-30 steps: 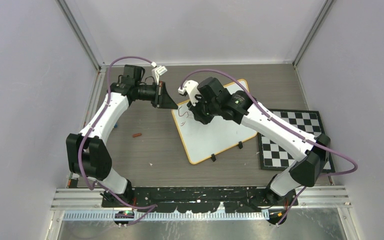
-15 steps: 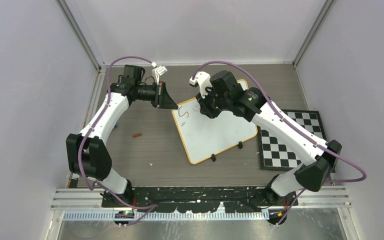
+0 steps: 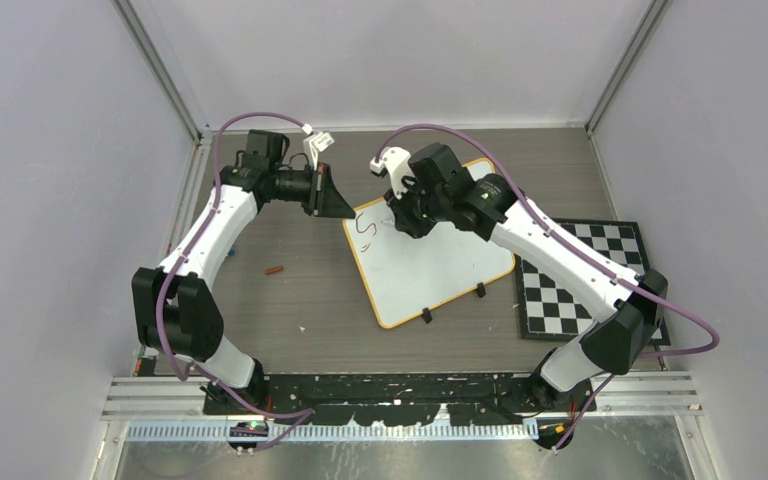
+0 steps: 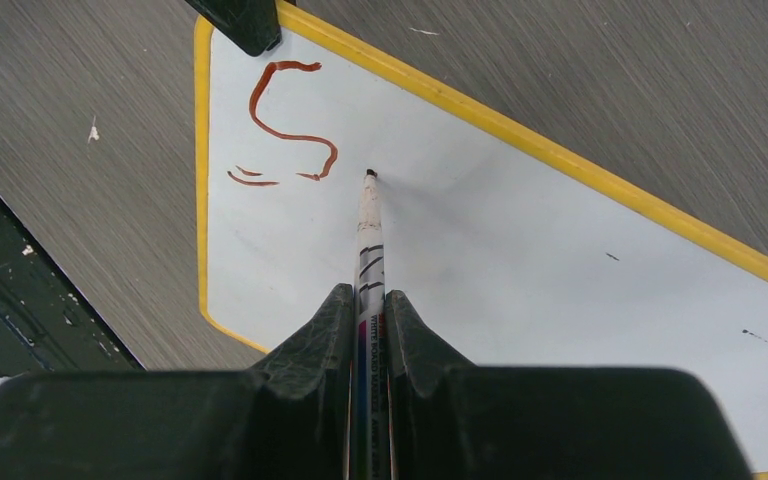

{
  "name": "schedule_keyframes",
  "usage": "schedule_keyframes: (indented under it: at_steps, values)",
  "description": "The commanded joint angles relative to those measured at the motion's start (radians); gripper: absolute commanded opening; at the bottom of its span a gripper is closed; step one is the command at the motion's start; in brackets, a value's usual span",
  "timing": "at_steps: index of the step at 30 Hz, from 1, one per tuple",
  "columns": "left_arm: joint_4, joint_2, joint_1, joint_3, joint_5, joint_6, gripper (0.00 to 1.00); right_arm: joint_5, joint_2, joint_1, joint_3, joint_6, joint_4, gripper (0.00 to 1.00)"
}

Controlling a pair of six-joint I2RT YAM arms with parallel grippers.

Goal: Write a sentence on the whiteboard

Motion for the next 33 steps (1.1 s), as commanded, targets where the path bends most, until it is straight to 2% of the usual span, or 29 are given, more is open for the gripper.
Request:
schedule_keyframes:
  at_steps: [1,12,26,33]
  values:
    - [0.001,-0.037,-0.001,-0.005,0.001,-0.005,0.0,0.031,-0.008,0.003,0.01,0.01,0.047,0.0]
    - [0.001,-0.036,-0.003,-0.008,-0.002,-0.003,0.0,-0.007,-0.046,0.01,-0.079,0.029,0.037,0.0]
    - [0.001,-0.034,-0.004,-0.007,-0.003,-0.002,0.0,0.048,-0.006,-0.019,0.045,0.007,0.045,0.0]
    - [0.0,-0.037,-0.003,-0.007,-0.004,-0.002,0.0,0.045,-0.018,-0.02,-0.001,0.008,0.039,0.0]
